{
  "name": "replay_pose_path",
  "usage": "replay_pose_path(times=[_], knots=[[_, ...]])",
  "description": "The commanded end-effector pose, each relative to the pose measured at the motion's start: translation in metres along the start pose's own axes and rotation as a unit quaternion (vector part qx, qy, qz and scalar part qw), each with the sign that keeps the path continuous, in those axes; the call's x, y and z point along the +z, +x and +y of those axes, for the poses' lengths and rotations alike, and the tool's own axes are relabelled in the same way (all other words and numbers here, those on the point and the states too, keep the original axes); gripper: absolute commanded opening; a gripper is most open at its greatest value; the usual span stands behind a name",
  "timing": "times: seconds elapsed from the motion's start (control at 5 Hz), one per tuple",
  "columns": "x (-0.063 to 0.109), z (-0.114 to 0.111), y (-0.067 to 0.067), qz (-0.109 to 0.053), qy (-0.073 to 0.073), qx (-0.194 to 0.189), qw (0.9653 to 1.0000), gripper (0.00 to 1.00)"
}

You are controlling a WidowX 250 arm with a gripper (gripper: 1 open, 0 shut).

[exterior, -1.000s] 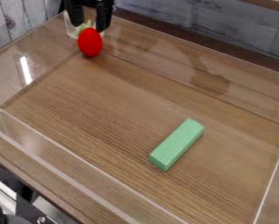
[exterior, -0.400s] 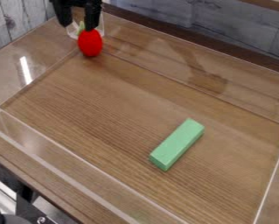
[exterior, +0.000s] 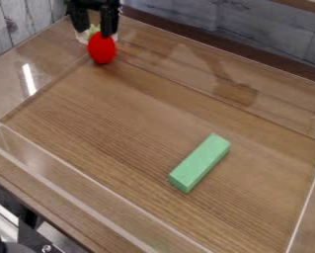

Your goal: Move the red fruit to the left

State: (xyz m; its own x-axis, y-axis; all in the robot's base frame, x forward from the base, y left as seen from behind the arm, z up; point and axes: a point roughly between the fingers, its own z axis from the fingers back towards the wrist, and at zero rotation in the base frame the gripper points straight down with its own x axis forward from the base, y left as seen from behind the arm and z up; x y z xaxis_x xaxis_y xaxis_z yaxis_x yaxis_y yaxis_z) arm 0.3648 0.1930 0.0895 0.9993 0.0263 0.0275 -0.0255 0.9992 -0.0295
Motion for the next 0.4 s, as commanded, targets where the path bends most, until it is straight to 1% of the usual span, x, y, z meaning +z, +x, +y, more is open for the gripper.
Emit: replay_pose_path(times=[0.0, 0.2], knots=[[0.0093, 0.0103, 0.0004, -0.024, 0.010, -0.009, 0.9996, 1.00], [0.0036, 0.0144, 0.0002, -0.028, 0.007, -0.019, 0.9994, 1.00]])
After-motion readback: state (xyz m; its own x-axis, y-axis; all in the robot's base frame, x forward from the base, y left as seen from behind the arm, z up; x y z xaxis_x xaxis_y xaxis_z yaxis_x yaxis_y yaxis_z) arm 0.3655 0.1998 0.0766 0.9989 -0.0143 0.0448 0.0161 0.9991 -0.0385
